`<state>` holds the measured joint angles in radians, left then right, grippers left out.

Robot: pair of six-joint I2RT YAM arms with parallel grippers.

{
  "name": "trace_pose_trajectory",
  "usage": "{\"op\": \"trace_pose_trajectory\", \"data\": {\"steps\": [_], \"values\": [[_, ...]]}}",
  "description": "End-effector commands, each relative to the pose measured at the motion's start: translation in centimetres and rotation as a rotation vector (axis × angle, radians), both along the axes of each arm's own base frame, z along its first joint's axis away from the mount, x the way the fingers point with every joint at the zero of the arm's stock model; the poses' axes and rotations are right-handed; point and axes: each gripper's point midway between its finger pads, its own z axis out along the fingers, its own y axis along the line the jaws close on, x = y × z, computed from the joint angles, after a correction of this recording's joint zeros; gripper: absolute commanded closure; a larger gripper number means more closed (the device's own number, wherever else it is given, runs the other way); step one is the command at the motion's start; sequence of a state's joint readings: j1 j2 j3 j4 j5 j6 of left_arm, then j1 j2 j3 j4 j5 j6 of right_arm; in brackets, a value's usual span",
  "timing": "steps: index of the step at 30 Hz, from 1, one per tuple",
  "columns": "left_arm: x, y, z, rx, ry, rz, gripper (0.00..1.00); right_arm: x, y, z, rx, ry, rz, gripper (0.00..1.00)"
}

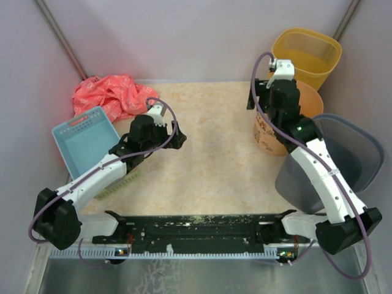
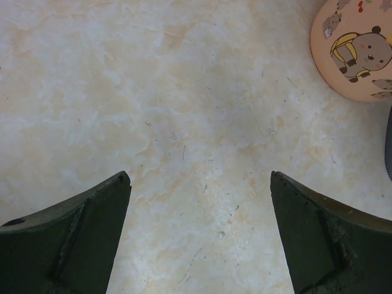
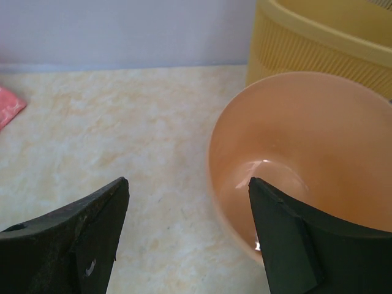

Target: Turn the large container upside down

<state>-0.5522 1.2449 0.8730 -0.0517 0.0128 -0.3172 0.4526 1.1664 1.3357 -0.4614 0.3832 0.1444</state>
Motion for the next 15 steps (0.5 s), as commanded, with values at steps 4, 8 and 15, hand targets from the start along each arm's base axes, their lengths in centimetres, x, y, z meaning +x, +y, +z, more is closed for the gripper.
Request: {"op": "trace_pose_trajectory", "data": {"steps": [4,8,15], "values": [[-0.1,-0.9,0.4,-0.027,0.022,-0.038,0.00,3.6,-0.7,-1.8,-0.093,0.147,-0.014,0.20],[-0.6,-1.2,-0.3,-0.034,0.050,-0.051,0.00,4.9,-0.8,-4.6,-0.104,0.222,-0.027,0.20],[-1.0,-1.2,-1.7,-0.019,0.094,-0.061,0.00,5.9,-1.1,-8.0,-0.156,0.330,-0.030,0.25]]}}
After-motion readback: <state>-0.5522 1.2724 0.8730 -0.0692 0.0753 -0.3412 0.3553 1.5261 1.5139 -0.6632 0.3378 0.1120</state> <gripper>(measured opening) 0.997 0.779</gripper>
